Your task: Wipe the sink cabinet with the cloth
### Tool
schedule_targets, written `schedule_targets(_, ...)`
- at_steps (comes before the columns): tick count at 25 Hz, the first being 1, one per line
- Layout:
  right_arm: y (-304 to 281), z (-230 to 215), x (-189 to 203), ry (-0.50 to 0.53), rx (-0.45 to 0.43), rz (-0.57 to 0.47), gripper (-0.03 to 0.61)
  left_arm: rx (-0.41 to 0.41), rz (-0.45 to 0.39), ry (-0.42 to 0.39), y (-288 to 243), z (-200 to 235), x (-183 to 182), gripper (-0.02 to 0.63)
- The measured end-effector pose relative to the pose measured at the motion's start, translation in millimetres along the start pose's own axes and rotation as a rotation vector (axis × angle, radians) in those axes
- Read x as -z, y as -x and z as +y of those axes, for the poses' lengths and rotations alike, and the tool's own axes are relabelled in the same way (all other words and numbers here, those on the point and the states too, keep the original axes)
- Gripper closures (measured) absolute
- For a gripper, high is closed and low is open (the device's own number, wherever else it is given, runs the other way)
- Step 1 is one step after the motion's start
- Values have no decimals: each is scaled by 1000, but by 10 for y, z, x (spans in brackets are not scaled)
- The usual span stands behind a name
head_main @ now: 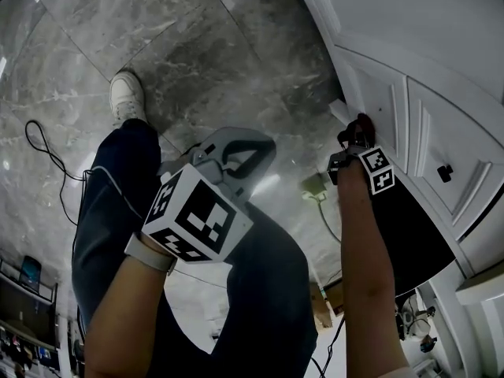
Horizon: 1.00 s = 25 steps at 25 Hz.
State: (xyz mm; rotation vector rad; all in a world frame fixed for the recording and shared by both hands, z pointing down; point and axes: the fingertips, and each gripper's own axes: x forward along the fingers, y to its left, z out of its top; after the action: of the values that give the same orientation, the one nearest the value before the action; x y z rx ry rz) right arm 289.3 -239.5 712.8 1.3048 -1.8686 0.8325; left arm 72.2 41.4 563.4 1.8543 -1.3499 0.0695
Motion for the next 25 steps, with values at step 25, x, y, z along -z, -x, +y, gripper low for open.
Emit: schedule_targets(25, -291, 1590, -118, 131, -144, -2, 466, -21, -112, 110, 411, 512, -292, 603)
